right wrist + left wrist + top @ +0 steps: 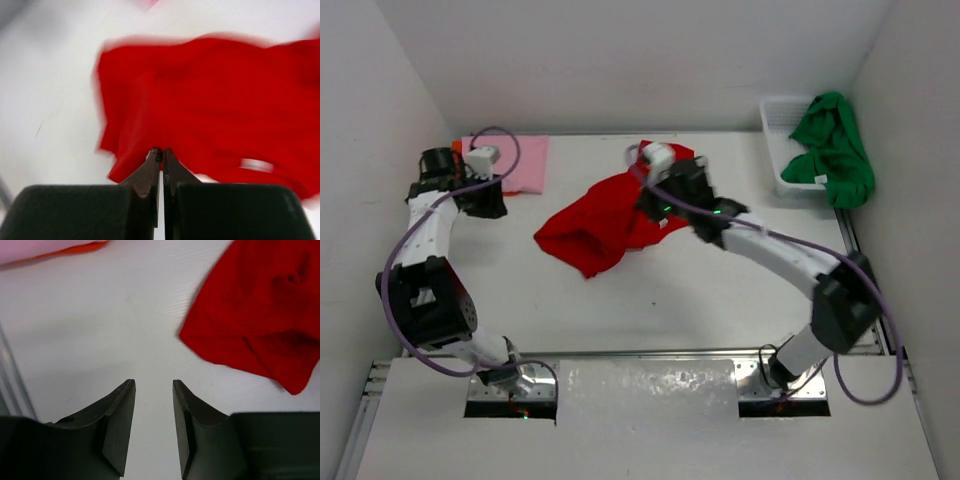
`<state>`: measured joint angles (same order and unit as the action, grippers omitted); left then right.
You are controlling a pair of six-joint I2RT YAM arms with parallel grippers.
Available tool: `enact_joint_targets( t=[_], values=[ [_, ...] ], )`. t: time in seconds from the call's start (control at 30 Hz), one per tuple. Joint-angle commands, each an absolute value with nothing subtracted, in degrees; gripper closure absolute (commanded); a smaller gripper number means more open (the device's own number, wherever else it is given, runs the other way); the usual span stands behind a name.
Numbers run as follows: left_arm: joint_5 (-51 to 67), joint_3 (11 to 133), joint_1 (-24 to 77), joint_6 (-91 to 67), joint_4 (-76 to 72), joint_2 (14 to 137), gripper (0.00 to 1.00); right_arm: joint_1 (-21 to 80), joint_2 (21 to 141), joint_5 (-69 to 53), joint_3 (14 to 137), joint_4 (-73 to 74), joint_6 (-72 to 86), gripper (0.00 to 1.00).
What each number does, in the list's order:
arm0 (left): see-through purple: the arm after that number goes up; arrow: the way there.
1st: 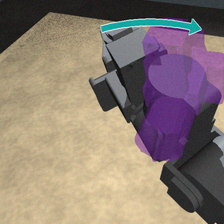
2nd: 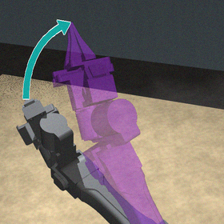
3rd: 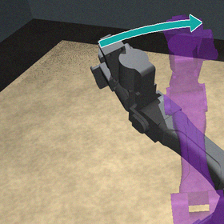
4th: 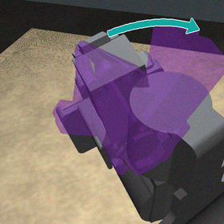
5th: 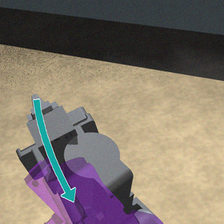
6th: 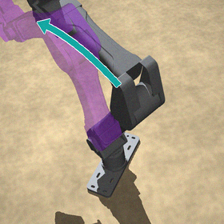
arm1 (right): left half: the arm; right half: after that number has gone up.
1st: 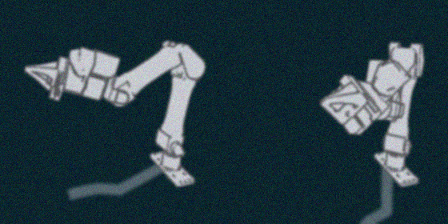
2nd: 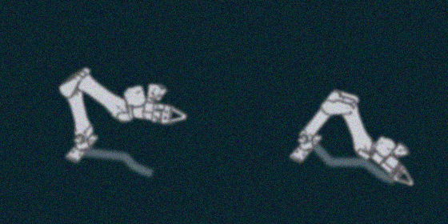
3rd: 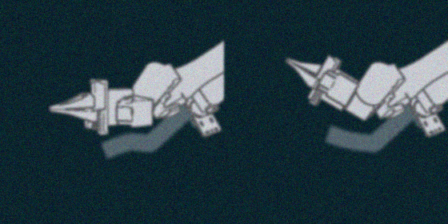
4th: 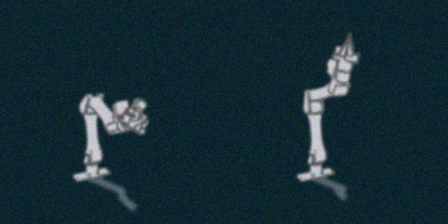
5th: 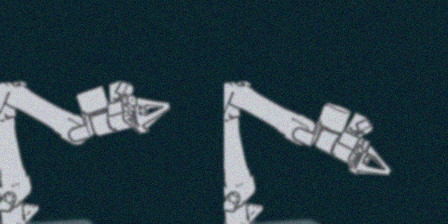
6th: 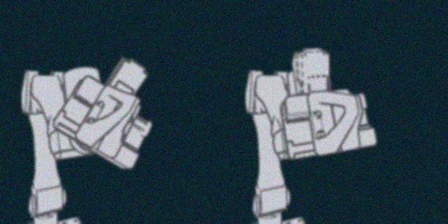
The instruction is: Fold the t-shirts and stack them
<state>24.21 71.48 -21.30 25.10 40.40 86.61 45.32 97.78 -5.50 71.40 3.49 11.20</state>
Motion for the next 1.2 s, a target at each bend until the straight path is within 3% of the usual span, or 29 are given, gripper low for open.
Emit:
enact_joint_targets(
  t=[0.0,0.27,0.37,0.47,0.5,0.53,0.57,0.63,0.9,1.17],
  values=[
    [24.79,74.0,-11.73,28.2,39.99,87.1,0.65,34.14,84.4,-6.33,59.46,-2.38,19.95,1.0],
    [16.36,69.97,9.81,32.25,40.61,90.79,0.53,14.08,70.49,-9.66,43.87,-1.05,23.55,1.0],
    [10.82,67.33,11.69,32.08,39.47,91.67,0.52,10.73,69.61,-10.28,42.89,-0.35,22.77,1.0],
    [14.92,66.71,5.92,29.71,38.06,88.95,0.51,12.82,70.66,-12.91,43.33,-0.18,19.7,1.0],
    [17.03,66.97,4.32,29.36,37.88,88.34,0.51,14.22,71.27,-12.05,43.94,0.87,18.64,0.86],
    [17.22,67.32,1.87,29.18,37.71,87.63,0.5,15.72,73.28,-11.17,46.03,3.14,15.5,0.78],
    [16.36,67.24,0.89,29.01,37.27,87.45,0.5,18.43,74.69,-10.55,47.36,4.47,13.29,0.58],
    [15.04,66.45,0.0,28.92,36.91,87.89,0.47,20.47,80.38,-10.2,52.26,5.01,13.36,0.49],
    [10.82,58.45,0.0,28.57,26.64,93.07,0.38,21.79,105.09,-14.15,74.93,11.23,20.13,0.47],
    [13.45,60.91,0.0,25.93,23.73,100.28,0.37,25.49,120.38,-14.24,85.07,17.39,14.33,0.43]
  ],
)
